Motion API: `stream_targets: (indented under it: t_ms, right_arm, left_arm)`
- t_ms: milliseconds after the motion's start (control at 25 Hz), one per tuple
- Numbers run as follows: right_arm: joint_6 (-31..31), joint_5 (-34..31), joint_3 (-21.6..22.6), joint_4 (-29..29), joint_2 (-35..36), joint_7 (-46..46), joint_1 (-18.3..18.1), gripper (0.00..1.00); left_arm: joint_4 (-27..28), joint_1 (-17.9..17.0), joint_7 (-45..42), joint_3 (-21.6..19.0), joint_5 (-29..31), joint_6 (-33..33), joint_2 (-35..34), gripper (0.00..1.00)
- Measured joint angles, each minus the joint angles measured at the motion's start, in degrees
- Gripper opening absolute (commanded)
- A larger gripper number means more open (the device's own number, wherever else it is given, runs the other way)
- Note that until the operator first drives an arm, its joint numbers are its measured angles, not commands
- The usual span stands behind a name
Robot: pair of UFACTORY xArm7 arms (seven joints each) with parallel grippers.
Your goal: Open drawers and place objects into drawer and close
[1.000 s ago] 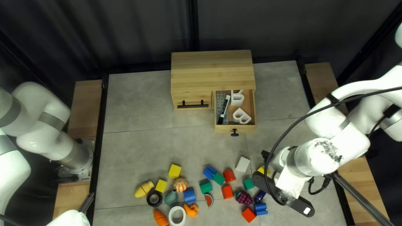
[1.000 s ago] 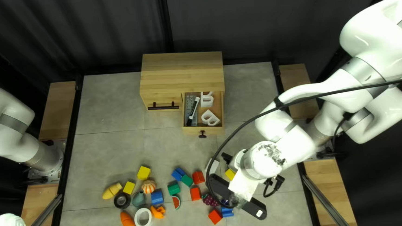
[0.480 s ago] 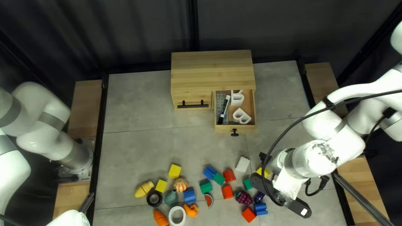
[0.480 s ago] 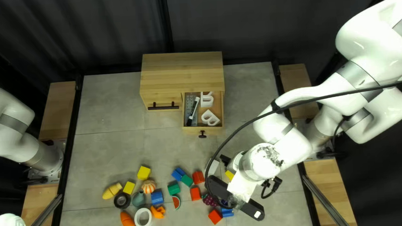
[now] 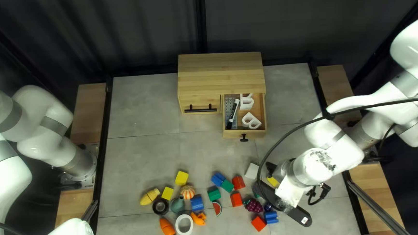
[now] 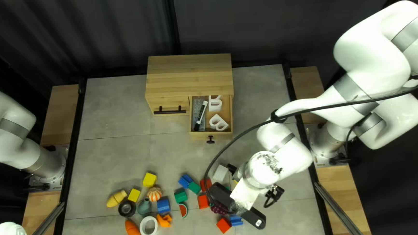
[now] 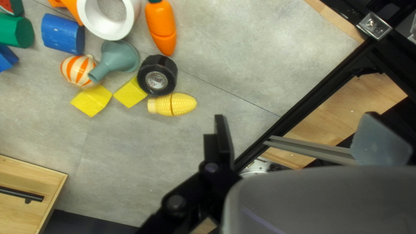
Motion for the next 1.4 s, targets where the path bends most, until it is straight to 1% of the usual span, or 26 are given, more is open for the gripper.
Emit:
stream_targets:
  t_ms: [200,520,1400]
  right_arm:
    - [1.0,0.67,-0.28,-0.48,-1.7,0.55,-0.25,1.0]
    - [-2.77,1.86,-0.73,-2.86,-1.54,2.05,-0.56,1.0]
    - [-4.18,3.66,-1.52,-2.49,0.67,2.73,-1.09,1.0]
  left_arm:
    - [0.0,0.0,0.0,0.0,0.0,0.0,0.0,1.0]
    - [0.0,0.0,0.0,0.0,0.0,0.0,0.0,1.0]
    - [0.0,0.0,0.0,0.0,0.0,0.0,0.0,1.0]
